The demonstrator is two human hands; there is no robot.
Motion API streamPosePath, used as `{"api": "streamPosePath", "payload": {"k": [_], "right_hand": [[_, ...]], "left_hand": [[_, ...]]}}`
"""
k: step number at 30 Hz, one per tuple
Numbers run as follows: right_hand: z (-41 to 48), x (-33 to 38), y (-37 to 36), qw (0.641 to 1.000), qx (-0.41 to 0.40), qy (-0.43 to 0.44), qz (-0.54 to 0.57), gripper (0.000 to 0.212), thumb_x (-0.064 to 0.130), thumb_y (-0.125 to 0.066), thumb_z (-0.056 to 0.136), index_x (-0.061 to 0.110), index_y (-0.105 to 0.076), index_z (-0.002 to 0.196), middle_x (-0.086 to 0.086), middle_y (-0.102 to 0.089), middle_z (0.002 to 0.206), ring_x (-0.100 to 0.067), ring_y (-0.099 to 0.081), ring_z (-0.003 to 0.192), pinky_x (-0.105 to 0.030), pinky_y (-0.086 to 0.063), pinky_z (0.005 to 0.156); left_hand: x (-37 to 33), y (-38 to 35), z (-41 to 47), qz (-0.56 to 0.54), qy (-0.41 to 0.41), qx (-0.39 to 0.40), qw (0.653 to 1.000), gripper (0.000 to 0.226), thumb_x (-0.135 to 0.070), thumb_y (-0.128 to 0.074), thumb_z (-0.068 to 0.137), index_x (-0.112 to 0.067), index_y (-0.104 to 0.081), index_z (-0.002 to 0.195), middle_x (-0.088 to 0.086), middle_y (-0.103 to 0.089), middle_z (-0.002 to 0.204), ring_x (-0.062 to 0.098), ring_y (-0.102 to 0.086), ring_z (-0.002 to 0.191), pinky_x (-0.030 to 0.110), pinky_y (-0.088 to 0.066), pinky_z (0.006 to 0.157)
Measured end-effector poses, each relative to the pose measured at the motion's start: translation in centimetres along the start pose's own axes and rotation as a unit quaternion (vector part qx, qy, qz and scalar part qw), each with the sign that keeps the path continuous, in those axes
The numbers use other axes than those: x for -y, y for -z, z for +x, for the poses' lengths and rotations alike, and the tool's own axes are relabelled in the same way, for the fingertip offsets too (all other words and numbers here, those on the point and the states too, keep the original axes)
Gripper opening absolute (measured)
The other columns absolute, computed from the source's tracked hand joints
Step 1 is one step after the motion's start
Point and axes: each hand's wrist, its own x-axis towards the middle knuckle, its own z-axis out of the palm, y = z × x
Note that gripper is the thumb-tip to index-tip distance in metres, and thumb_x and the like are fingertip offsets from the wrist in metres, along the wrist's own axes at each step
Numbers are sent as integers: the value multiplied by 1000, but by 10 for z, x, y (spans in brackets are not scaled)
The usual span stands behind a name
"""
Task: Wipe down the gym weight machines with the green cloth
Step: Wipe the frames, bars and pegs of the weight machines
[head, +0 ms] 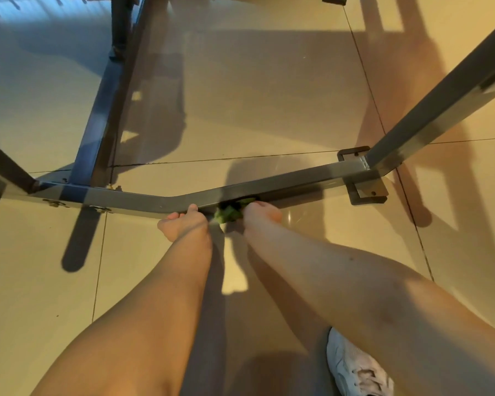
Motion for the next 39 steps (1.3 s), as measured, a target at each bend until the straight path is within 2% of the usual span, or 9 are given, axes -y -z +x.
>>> {"api": "streamPosePath", "payload": {"k": [7,11,15,21,26,30,33,36,39], "right_hand": [[43,64,76,987,-149,37,37,5,22,-64,96,17,-63,96,-6,-68,94,-20,-69,87,-36,-61,84],[17,46,48,988,-128,82,32,27,13,-56,100,15,-64,126,-2,-69,109,-22,-67,106,-34,-55,96],[-8,22,25,996,-32,24,82,18,26,-60,96,15,-53,110,-6,-62,100,-20,-63,90,-30,-53,71],[21,56,68,994,-91,33,59,19,27,-66,95,12,-60,105,-4,-66,94,-16,-65,82,-29,-56,73],[46,106,110,985,-165,-7,58,18,26,-65,97,10,-59,101,-1,-61,91,-13,-57,77,-26,-45,69],[37,74,85,993,-106,24,50,18,21,-57,101,12,-61,116,-6,-66,102,-19,-67,94,-32,-58,85],[28,51,65,998,-44,3,37,21,16,-58,99,10,-61,119,-12,-67,108,-26,-67,102,-38,-58,94],[33,77,87,996,-68,-9,61,16,19,-65,97,13,-59,110,-6,-66,95,-17,-68,87,-29,-60,77],[54,116,125,983,-157,19,89,21,24,-65,98,12,-57,113,-2,-63,92,-13,-62,81,-30,-59,81]], "left_hand": [[-5,5,-1,-11,10,16,1000,40,-7,-75,89,-14,-40,107,4,-53,95,20,-53,88,18,-41,77],[-9,4,-3,49,-21,3,999,41,-9,-78,85,-11,-50,115,12,-56,120,26,-59,98,31,-48,93],[-10,7,-11,275,-157,2,948,41,-25,-79,85,-19,-60,121,6,-42,141,30,-39,132,41,-34,107],[-2,-10,-36,401,-284,83,867,29,-39,-76,87,-31,-69,114,0,-48,133,28,-33,133,42,-27,105],[4,-22,-48,409,-358,134,829,30,-40,-73,90,-33,-71,119,-4,-53,122,24,-37,123,38,-26,101],[7,-32,-54,426,-372,151,811,32,-39,-73,90,-33,-71,122,-3,-53,120,23,-39,121,37,-26,101],[11,-38,-56,433,-378,144,806,33,-38,-75,89,-33,-71,121,0,-52,121,26,-39,121,39,-28,101],[11,-44,-62,435,-375,142,806,33,-40,-74,89,-33,-71,121,1,-51,122,27,-39,122,40,-28,102],[10,-47,-65,444,-367,140,805,34,-39,-74,89,-34,-71,122,1,-50,124,27,-38,123,41,-28,103]]}}
